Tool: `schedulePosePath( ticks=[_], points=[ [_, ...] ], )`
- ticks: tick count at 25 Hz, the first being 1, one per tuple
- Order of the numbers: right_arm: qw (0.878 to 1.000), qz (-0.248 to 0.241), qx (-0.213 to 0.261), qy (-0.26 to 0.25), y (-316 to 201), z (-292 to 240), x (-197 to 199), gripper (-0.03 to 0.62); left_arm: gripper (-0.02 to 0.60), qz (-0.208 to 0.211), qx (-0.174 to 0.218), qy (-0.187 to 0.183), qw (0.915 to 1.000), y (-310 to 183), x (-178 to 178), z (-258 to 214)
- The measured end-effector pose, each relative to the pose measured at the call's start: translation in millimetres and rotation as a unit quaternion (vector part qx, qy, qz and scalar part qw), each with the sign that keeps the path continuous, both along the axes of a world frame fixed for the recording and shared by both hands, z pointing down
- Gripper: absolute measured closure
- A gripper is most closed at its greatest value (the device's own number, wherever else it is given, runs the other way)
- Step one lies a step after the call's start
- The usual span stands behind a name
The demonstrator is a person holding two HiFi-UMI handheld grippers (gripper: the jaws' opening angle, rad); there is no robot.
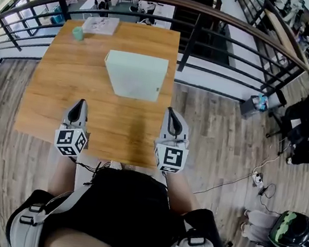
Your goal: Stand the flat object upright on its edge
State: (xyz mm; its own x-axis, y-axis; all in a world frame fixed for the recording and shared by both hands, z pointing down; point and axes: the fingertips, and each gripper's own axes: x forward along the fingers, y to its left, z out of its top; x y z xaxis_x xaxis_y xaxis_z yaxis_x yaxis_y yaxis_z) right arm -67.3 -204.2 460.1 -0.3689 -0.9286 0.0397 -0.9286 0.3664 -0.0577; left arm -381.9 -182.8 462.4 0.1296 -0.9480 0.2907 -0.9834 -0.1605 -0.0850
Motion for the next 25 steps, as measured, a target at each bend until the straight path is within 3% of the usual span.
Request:
schedulePosePath(
  ticks=[6,11,25],
  points=[
    [1.0,0.013,-0.012,-0.019,-5,6,17,0.591,0.578,0.009,0.007,-0.018,0.9998,-4,13,0],
    [0.999,0.019,-0.017,-0.029,-12,7,24,0.591,0.578,0.015,0.009,-0.007,0.9998,-11,22,-2],
    [0.999,0.01,-0.028,-0.028,-12,16,7,0.591,0.578,0.022,0.005,-0.01,0.9997,-16,23,4]
  ],
)
